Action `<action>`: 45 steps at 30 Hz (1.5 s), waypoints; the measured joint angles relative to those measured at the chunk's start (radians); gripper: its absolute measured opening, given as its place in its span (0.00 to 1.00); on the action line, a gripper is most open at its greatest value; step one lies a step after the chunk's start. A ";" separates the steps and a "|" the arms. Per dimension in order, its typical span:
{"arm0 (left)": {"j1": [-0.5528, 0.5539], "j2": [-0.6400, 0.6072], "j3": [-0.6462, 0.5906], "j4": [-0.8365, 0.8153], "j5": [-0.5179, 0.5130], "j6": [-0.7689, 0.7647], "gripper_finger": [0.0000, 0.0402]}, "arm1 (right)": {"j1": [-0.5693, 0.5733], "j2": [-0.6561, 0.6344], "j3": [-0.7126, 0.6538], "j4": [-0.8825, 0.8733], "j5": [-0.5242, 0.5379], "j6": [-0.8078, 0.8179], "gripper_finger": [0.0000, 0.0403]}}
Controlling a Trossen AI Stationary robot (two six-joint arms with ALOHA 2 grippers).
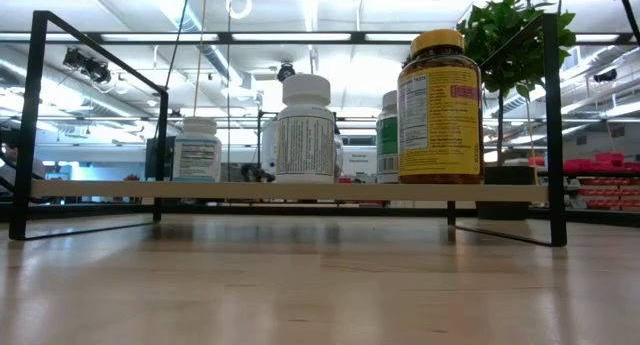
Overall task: Pick and place medicine bottles onto shelf by color
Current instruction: Put the orange medicine bottle on the shelf
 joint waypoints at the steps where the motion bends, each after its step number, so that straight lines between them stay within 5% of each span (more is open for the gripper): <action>1: 0.005 0.002 0.000 0.002 0.001 -0.009 0.82 | 0.000 0.000 0.000 0.000 0.000 0.001 0.52; 12: 0.123 0.002 0.000 -0.056 0.086 -0.313 0.87 | 0.000 0.000 0.000 -0.082 0.095 -0.024 0.52; 45: 0.224 0.102 0.001 -0.021 0.158 -0.391 0.87 | -0.077 0.000 0.000 -0.148 0.048 -0.143 0.52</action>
